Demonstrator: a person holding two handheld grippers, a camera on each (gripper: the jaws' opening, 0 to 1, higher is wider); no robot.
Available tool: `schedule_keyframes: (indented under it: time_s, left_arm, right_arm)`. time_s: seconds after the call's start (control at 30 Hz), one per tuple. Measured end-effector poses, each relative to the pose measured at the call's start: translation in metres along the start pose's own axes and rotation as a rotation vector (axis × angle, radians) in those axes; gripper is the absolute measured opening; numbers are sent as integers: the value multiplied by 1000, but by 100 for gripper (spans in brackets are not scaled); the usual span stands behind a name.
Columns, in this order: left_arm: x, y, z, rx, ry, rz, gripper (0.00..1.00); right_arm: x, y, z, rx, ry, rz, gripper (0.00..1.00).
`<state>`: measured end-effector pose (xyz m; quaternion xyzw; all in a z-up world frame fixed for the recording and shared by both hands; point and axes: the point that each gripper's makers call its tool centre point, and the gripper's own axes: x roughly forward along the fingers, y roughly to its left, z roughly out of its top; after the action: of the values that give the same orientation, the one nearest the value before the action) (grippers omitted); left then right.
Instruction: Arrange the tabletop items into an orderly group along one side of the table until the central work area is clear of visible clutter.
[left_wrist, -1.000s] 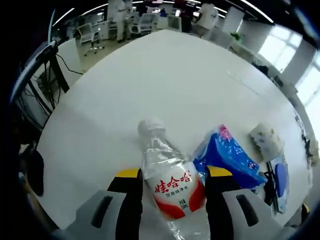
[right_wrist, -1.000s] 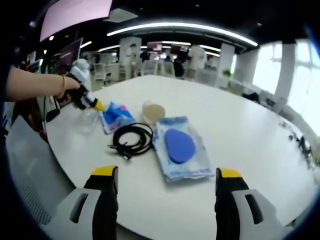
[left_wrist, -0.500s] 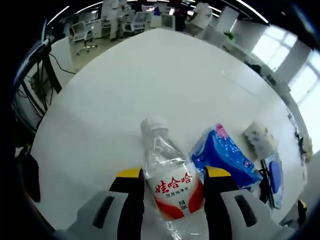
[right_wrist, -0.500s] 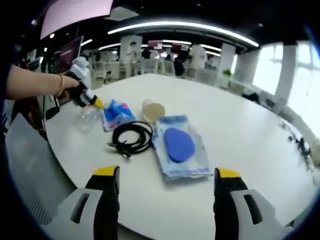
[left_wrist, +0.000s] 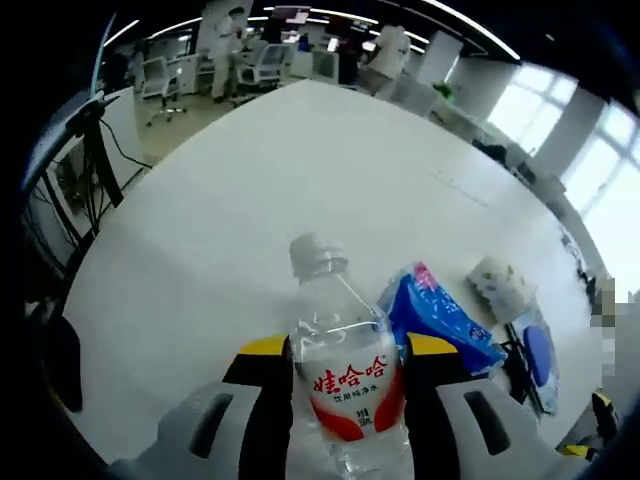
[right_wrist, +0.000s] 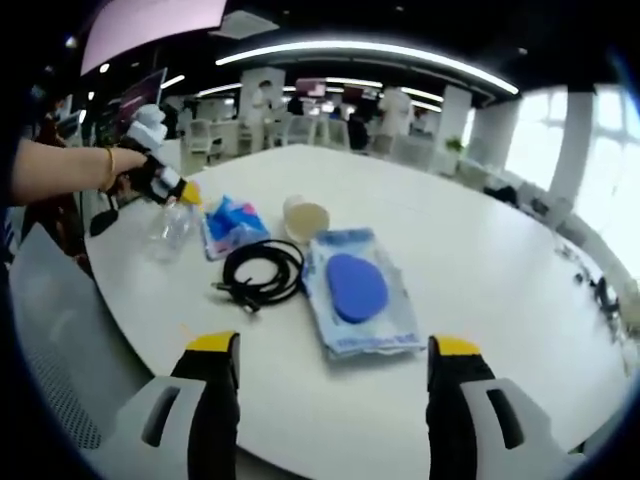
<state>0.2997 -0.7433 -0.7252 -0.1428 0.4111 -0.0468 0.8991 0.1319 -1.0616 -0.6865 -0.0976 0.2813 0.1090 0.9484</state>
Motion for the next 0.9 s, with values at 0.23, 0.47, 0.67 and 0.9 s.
schedule_keyframes:
  time_s: [0.23, 0.47, 0.67, 0.9]
  left_arm:
    - [-17, -8, 4, 44, -70, -14, 39]
    - [-30, -12, 18, 133, -166, -16, 38]
    - [-39, -12, 26, 183, -221, -8, 37]
    - [-47, -15, 38, 281, -306, -15, 36]
  right_arm:
    - [0, 1, -1, -8, 7, 2, 73]
    - [0, 0, -2, -15, 8, -4, 73]
    - [0, 0, -2, -21, 11, -4, 73]
    - [0, -1, -3, -25, 13, -5, 73]
